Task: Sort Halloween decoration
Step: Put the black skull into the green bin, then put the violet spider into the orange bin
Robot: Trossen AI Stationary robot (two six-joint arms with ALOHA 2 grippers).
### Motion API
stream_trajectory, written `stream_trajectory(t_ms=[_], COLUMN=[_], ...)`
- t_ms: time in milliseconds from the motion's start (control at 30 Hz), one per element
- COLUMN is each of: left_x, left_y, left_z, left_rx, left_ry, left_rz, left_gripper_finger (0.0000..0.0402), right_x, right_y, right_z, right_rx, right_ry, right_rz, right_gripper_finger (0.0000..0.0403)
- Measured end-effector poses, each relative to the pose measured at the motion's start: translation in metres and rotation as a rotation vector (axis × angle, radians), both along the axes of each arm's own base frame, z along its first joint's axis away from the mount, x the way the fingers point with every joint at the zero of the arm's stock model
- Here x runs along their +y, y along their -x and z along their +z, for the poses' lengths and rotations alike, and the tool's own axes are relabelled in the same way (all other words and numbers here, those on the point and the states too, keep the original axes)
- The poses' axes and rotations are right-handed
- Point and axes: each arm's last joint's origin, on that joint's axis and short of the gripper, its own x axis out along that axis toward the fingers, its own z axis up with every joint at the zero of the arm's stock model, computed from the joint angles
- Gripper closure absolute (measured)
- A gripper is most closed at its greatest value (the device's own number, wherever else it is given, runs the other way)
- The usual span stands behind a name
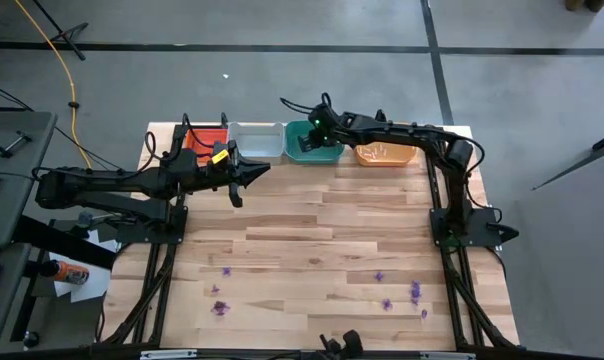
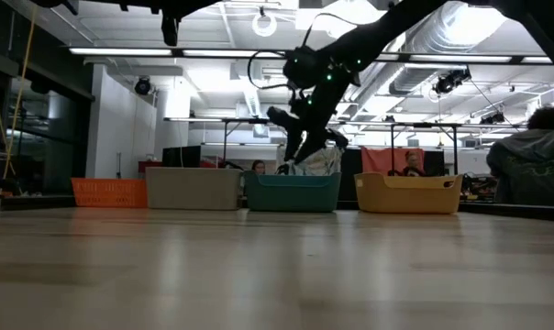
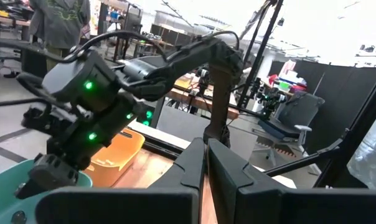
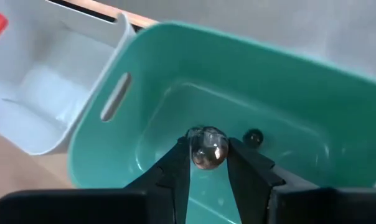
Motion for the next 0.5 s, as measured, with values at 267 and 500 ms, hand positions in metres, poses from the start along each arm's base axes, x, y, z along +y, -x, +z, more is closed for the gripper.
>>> stream_trajectory(t_ms=[267, 500], left_x=[0.0, 0.0], left_y=[0.0, 0.0], left_z=[0.0, 0.0], left_rx=[0.0, 0.0], left_ry=[0.0, 0.0], left_rz=[0.0, 0.0], left_gripper_finger=[0.0392, 0.0392], right_x=[-0.001, -0.0029], right_y=[-0.0007, 0.0005], right_z=[-0.0091, -0.0091], right_rx=[0.0, 0.001], right_ry=[-0.052, -0.057], right_rz=[-0.037, -0.023], right_gripper_finger=[0.028, 0.0238])
